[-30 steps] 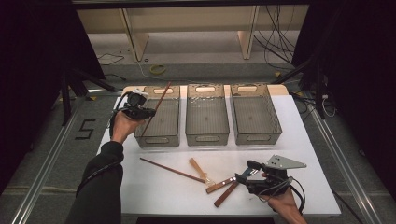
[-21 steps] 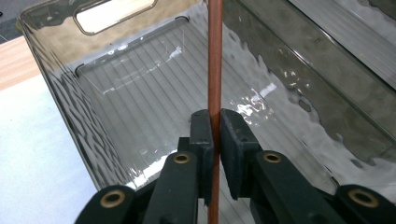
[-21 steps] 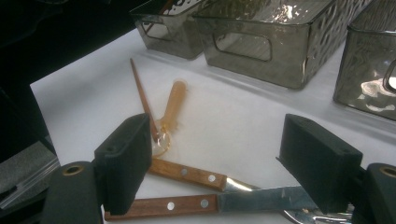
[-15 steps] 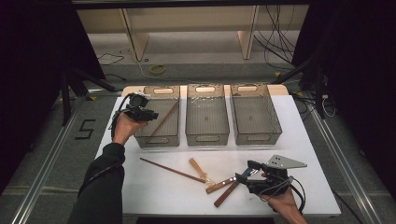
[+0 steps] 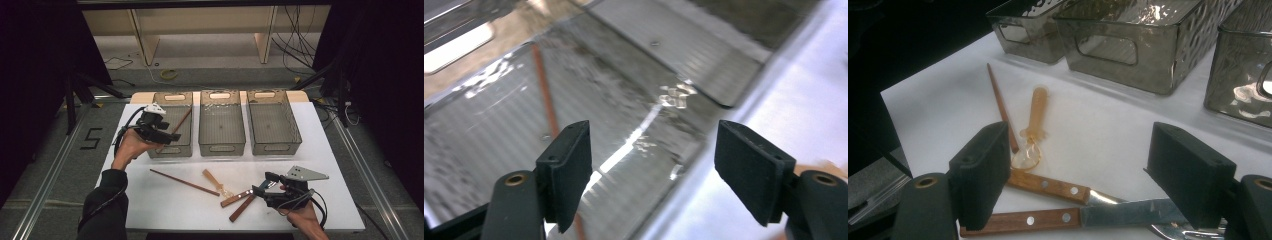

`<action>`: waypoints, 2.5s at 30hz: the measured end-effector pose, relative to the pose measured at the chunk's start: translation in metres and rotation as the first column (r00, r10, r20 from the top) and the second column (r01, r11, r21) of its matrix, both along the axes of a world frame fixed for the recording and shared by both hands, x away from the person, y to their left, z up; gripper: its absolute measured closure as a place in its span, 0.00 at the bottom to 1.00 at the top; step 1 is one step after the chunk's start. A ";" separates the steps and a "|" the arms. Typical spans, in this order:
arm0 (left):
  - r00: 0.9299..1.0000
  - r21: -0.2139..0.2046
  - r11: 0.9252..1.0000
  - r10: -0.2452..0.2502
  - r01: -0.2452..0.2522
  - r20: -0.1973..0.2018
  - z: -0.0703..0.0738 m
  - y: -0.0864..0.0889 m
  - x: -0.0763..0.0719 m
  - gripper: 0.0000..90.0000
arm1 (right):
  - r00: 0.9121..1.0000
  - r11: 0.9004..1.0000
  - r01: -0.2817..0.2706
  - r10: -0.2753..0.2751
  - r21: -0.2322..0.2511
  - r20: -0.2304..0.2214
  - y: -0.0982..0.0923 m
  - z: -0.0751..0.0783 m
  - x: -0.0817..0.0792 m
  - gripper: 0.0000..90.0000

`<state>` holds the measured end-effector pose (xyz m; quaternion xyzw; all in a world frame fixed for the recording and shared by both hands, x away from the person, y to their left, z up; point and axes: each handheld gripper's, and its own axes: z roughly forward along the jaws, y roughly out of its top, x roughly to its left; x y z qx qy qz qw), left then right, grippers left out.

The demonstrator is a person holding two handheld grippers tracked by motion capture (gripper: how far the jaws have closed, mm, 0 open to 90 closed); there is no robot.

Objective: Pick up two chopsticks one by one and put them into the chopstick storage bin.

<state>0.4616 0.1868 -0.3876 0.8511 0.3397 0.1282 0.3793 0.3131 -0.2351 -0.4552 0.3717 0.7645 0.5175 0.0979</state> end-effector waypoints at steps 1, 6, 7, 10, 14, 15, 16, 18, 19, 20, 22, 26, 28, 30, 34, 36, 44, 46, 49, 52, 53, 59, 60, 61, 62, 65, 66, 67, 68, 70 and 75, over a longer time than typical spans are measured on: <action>1.000 0.006 1.000 -0.022 0.022 0.006 0.000 -0.001 -0.005 0.32 | 1.000 1.000 0.000 0.000 -0.001 -0.001 0.000 0.000 0.000 0.29; 0.995 0.077 0.992 -0.103 0.103 0.000 -0.002 -0.011 -0.024 0.29 | 1.000 1.000 -0.001 0.001 -0.002 -0.001 0.001 0.000 0.000 0.29; 0.994 0.089 0.990 -0.107 0.106 0.008 -0.002 -0.014 -0.027 0.28 | 1.000 1.000 -0.001 0.001 -0.001 -0.001 0.001 0.000 0.000 0.29; 0.987 0.107 0.981 -0.161 0.161 -0.002 -0.005 -0.020 -0.034 0.27 | 1.000 1.000 -0.003 0.003 -0.006 0.002 0.001 0.000 -0.001 0.29; 0.981 0.171 0.966 -0.194 0.195 -0.020 -0.010 -0.029 -0.039 0.26 | 1.000 1.000 -0.002 0.003 -0.008 0.005 0.001 0.001 -0.001 0.29; 0.979 0.174 0.964 -0.200 0.201 -0.027 -0.013 -0.031 -0.041 0.26 | 1.000 1.000 -0.003 0.003 -0.008 0.005 0.001 0.001 -0.001 0.29; 0.977 0.185 0.959 -0.212 0.213 -0.028 -0.014 -0.032 -0.042 0.25 | 1.000 1.000 -0.004 0.004 -0.008 0.005 0.001 0.001 -0.001 0.29; 0.973 0.197 0.953 -0.225 0.229 -0.042 -0.018 -0.033 -0.044 0.25 | 1.000 1.000 -0.002 0.002 -0.007 0.003 0.001 0.001 -0.001 0.29; 0.971 0.209 0.948 -0.233 0.238 -0.049 -0.020 -0.033 -0.044 0.25 | 1.000 1.000 -0.002 0.003 -0.008 0.003 0.001 0.001 -0.001 0.29; 0.970 0.218 0.945 -0.237 0.244 -0.056 -0.021 -0.033 -0.045 0.25 | 1.000 1.000 -0.003 0.003 -0.008 0.003 0.001 0.001 -0.001 0.29; 0.968 0.227 0.941 -0.242 0.251 -0.067 -0.024 -0.033 -0.047 0.25 | 1.000 1.000 -0.004 0.004 -0.007 0.004 0.001 0.001 -0.001 0.29; 0.958 0.271 0.919 -0.269 0.285 -0.097 -0.030 -0.036 -0.049 0.27 | 1.000 1.000 -0.005 0.005 -0.007 0.003 0.001 0.001 -0.001 0.29; 0.952 0.295 0.905 -0.281 0.306 -0.123 -0.034 -0.037 -0.050 0.29 | 1.000 1.000 -0.006 0.006 -0.007 0.003 0.001 0.001 -0.001 0.29; 0.945 0.317 0.891 -0.293 0.325 -0.143 -0.040 -0.039 -0.051 0.30 | 1.000 1.000 -0.006 0.006 -0.007 0.003 0.001 0.001 -0.002 0.29; 0.931 0.350 0.864 -0.316 0.362 -0.183 -0.048 -0.043 -0.050 0.35 | 1.000 1.000 -0.006 0.006 -0.008 0.000 0.002 0.001 -0.002 0.29; 0.929 0.350 0.863 -0.308 0.364 -0.205 -0.053 -0.045 -0.049 0.39 | 1.000 1.000 -0.007 0.007 -0.008 0.000 0.002 0.001 -0.001 0.29; 0.903 0.401 0.814 -0.335 0.421 -0.268 -0.067 -0.050 -0.047 0.51 | 1.000 1.000 -0.010 0.010 -0.009 0.001 0.002 0.001 -0.002 0.29; 0.902 0.404 0.812 -0.334 0.422 -0.272 -0.069 -0.051 -0.047 0.53 | 1.000 1.000 -0.010 0.010 -0.008 0.002 0.002 0.001 -0.002 0.29; 0.894 0.406 0.803 -0.340 0.437 -0.291 -0.071 -0.052 -0.047 0.56 | 1.000 1.000 -0.008 0.008 -0.008 0.001 0.001 0.001 -0.001 0.29; 0.895 0.410 0.803 -0.330 0.434 -0.301 -0.073 -0.052 -0.046 0.59 | 1.000 1.000 -0.010 0.010 -0.009 0.000 0.002 0.001 -0.001 0.29; 0.895 0.415 0.800 -0.326 0.433 -0.305 -0.074 -0.052 -0.046 0.60 | 1.000 1.000 -0.009 0.009 -0.009 -0.001 0.002 0.001 -0.001 0.29; 0.884 0.425 0.786 -0.324 0.449 -0.336 -0.080 -0.053 -0.044 0.64 | 1.000 1.000 -0.011 0.011 -0.010 0.000 0.002 0.001 -0.001 0.29; 0.886 0.428 0.787 -0.318 0.445 -0.338 -0.079 -0.053 -0.045 0.65 | 1.000 1.000 -0.011 0.011 -0.009 0.000 0.002 0.000 -0.001 0.29; 0.883 0.435 0.780 -0.316 0.450 -0.347 -0.079 -0.053 -0.045 0.67 | 1.000 1.000 -0.011 0.011 -0.010 0.000 0.002 0.000 -0.001 0.29; 0.880 0.444 0.771 -0.318 0.456 -0.352 -0.078 -0.053 -0.045 0.68 | 1.000 1.000 -0.011 0.011 -0.010 0.001 0.002 0.000 -0.001 0.29; 0.878 0.444 0.771 -0.309 0.456 -0.364 -0.078 -0.053 -0.045 0.72 | 1.000 1.000 -0.011 0.011 -0.010 0.001 0.002 0.001 -0.001 0.29; 0.879 0.447 0.770 -0.308 0.455 -0.364 -0.078 -0.053 -0.046 0.73 | 1.000 1.000 -0.011 0.011 -0.010 0.000 0.002 0.001 -0.001 0.29; 0.876 0.451 0.764 -0.313 0.462 -0.367 -0.078 -0.053 -0.046 0.74 | 1.000 1.000 -0.011 0.011 -0.011 0.001 0.002 0.001 -0.002 0.29; 0.875 0.451 0.763 -0.315 0.464 -0.367 -0.078 -0.053 -0.046 0.75 | 1.000 1.000 -0.011 0.011 -0.011 0.000 0.002 0.001 -0.002 0.29; 0.869 0.459 0.748 -0.335 0.480 -0.365 -0.078 -0.053 -0.047 0.77 | 1.000 1.000 -0.011 0.011 -0.011 0.000 0.002 0.001 -0.001 0.29; 0.853 0.477 0.711 -0.383 0.518 -0.356 -0.078 -0.055 -0.051 0.82 | 1.000 1.000 -0.012 0.012 -0.013 0.000 0.003 0.000 -0.001 0.29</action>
